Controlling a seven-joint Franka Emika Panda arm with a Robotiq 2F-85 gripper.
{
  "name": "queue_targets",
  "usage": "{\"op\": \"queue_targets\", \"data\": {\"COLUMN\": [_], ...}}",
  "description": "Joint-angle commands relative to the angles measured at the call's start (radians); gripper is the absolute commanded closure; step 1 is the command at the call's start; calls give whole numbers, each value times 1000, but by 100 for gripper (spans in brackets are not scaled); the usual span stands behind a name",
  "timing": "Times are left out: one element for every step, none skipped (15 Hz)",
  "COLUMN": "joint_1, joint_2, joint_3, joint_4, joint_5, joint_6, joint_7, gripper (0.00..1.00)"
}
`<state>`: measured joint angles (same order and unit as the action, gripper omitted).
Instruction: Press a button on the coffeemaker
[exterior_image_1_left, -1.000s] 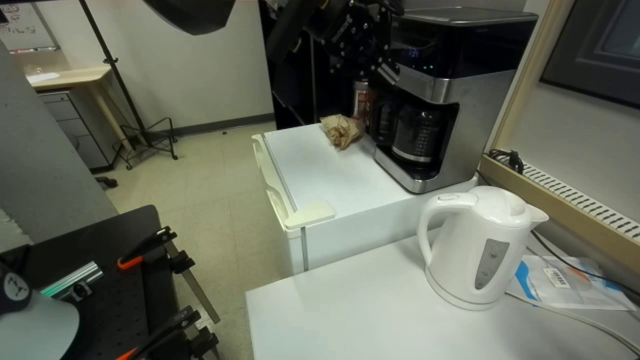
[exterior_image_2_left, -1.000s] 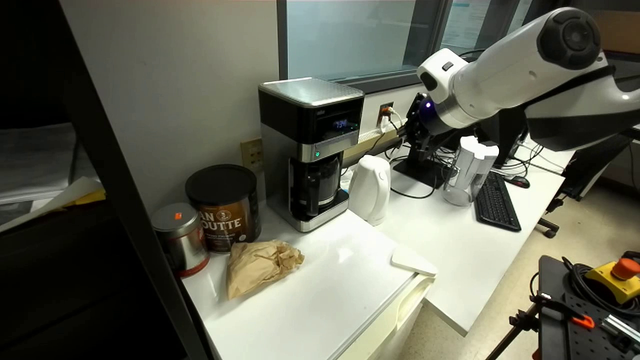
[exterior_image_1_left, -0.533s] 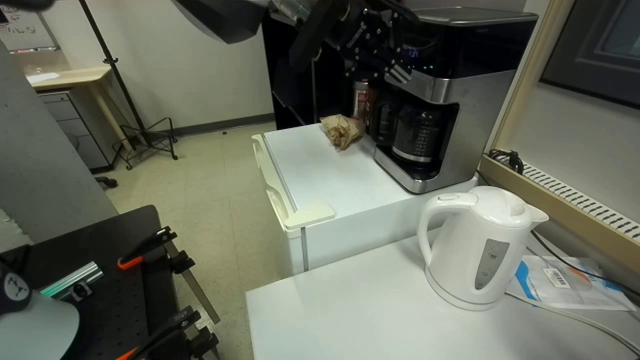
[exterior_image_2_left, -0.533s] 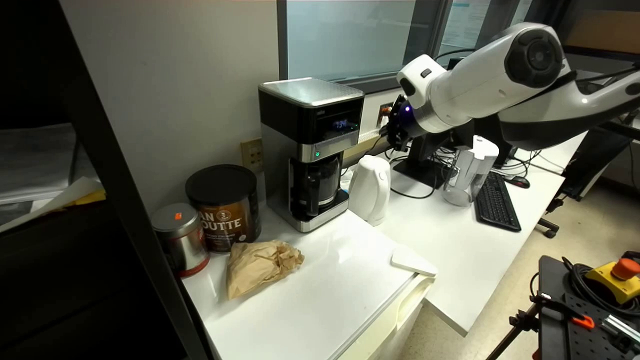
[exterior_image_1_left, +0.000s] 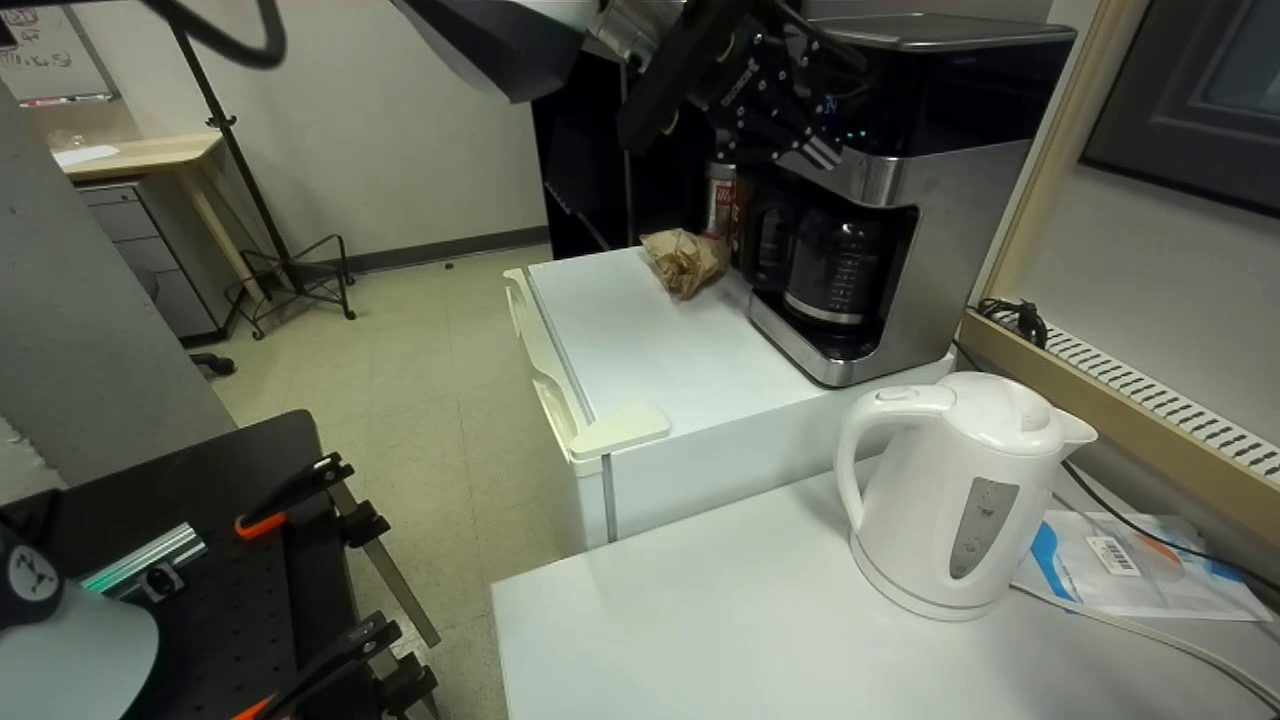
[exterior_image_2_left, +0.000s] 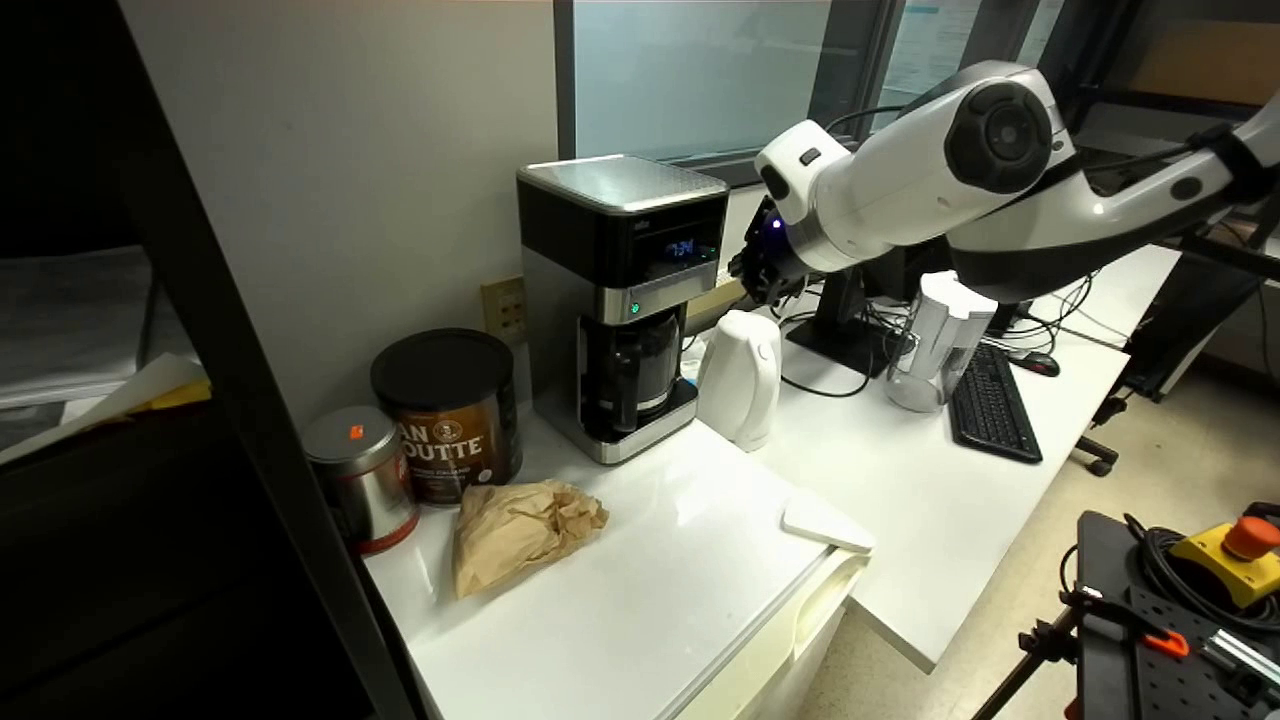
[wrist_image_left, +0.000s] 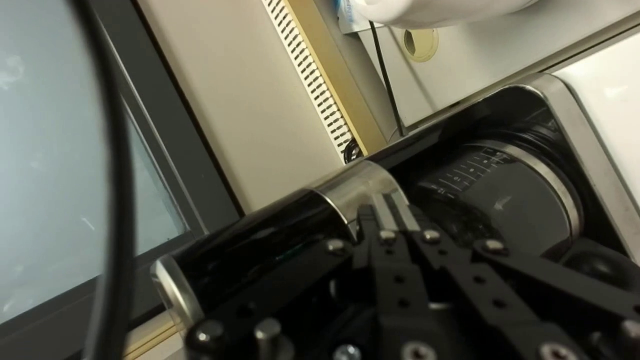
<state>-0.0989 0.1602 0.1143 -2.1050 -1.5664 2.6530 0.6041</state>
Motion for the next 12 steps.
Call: {"op": "queue_targets", "data": {"joint_1": [5,5,5,5,5,5,5,5,5,5,5,6], "joint_2": [49,57,66,75,83,93,100,109,113,115,116,117], "joint_3": [2,2,3,4,4,4,5,5,6,6,6,6], "joint_4": [63,73,82,92,100,109,117,127,129,134,136,138], "joint_5": [-48,-52,-55,-56,-55,-57,-58,-64,-67,-81,-91,-101], "joint_6": [9,8,9,9,9,9,9,10,12,12,15,14], "joint_7": [43,43,44,44,42,42,42,45,46,56,62,69], "gripper": [100,100,100,100,100,100,100,100,100,100,100,100]}}
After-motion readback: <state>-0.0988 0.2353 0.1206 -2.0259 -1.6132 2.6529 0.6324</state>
